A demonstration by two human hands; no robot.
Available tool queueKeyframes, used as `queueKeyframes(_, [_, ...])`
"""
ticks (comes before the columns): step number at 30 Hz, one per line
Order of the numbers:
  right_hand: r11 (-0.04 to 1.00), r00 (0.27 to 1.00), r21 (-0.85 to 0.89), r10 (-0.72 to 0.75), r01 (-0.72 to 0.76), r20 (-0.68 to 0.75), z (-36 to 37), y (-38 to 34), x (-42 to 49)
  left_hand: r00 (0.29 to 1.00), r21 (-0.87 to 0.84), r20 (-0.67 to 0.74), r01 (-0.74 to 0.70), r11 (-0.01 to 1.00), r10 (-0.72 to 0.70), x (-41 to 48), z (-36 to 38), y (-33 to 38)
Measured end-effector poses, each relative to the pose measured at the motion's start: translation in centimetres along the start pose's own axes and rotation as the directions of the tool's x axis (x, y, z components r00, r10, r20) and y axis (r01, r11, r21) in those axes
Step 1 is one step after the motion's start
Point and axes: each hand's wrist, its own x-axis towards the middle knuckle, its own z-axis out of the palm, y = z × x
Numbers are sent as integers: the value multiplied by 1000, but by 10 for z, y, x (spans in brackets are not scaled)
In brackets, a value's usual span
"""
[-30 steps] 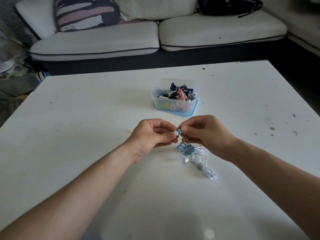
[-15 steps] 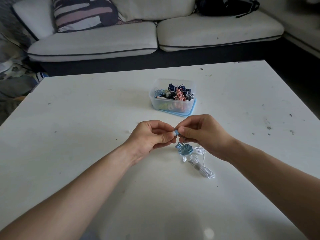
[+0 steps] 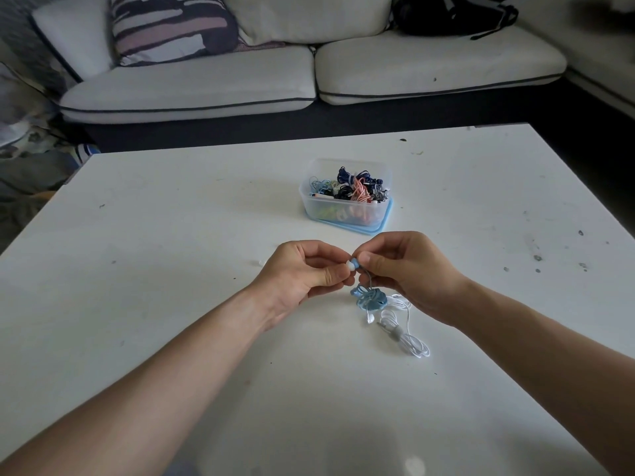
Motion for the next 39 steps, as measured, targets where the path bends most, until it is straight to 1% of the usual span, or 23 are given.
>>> queueKeyframes(8, [996,1000,-85,-24,24,0,0,-1,0,1000,-5,-5,17,1000,-17,0,0,-2])
queueKeyframes(12, [997,997,46,66,-69,46,-2,-4,-1,1000,-35,26,9,999,-8,0,0,2])
queueKeyframes(15, [986,992,131,98,-107,74,-3,-5,-1,999,-48,35,6,999,-5,0,1,2])
queueKeyframes(22, [984,992,136,105,-114,72,-2,-4,-1,1000,-30,31,-5,1000,6,0,0,0])
queueKeyframes(27, [989,992,72,123,-126,40,-1,-4,-2,997,108,4,-82,991,82,1,2,-3])
queueKeyframes(29, [990,992,54,127,-128,24,-2,-6,-2,995,125,8,-101,987,101,1,4,-4])
queueKeyframes(31, [989,991,66,133,-134,16,-2,-8,-2,995,126,16,-98,987,97,0,4,-3])
queueKeyframes(34, [980,989,138,145,-145,15,-2,-10,-2,997,171,28,-72,983,68,2,0,-2])
queueKeyframes(36, [974,990,178,142,-144,24,-2,-12,-2,998,257,20,-60,964,57,4,-1,-6])
queueKeyframes(37, [970,990,198,141,-144,27,-2,-12,-2,997,337,23,-71,939,68,5,-2,-9])
queueKeyframes(39, [957,990,254,140,-143,27,-1,-14,-2,994,478,71,-104,872,80,5,0,-14])
